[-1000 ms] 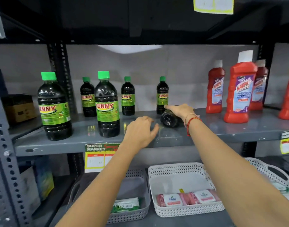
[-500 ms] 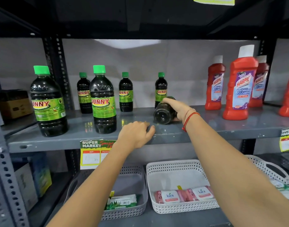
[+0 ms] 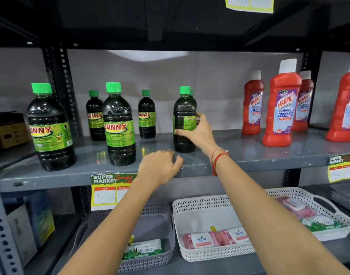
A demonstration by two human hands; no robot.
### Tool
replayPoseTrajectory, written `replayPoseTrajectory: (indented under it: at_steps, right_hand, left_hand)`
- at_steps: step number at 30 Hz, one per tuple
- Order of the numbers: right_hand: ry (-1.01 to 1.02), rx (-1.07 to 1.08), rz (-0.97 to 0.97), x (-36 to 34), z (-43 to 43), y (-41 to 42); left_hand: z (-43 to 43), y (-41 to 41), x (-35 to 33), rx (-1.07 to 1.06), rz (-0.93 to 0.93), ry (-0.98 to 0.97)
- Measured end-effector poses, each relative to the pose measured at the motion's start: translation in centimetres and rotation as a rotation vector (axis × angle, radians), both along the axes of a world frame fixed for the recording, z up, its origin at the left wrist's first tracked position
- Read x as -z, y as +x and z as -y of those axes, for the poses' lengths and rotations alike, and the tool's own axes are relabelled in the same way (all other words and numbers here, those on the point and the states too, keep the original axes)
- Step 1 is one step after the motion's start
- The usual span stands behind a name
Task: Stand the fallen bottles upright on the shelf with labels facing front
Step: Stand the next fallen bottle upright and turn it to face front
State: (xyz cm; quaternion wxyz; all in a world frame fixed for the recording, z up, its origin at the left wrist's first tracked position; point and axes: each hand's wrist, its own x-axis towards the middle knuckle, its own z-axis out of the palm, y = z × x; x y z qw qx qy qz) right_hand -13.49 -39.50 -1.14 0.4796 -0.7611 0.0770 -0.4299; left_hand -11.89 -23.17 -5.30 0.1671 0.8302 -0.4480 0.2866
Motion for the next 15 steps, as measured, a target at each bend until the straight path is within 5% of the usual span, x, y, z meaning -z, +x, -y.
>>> replayPoseTrajectory:
  at_steps: [7,12,15]
  right_hand:
    - [0.198,-0.296,-0.173,0.7,1.2,-0.6]
    - [-0.011,0.08,-0.123,0.9,-0.1,-0.6]
    - [0.031,0.013,-0.134,1.1,-0.5,-0.6]
  left_hand:
    - [-0.6,-0.2,0.0,-0.02,0.023,0.084]
    - [-1.0,-0.5,-0.5,-0.032,-0.049,0.234]
    - [-0.9,-0.4,-0.4,-0.038,-0.039,0.231]
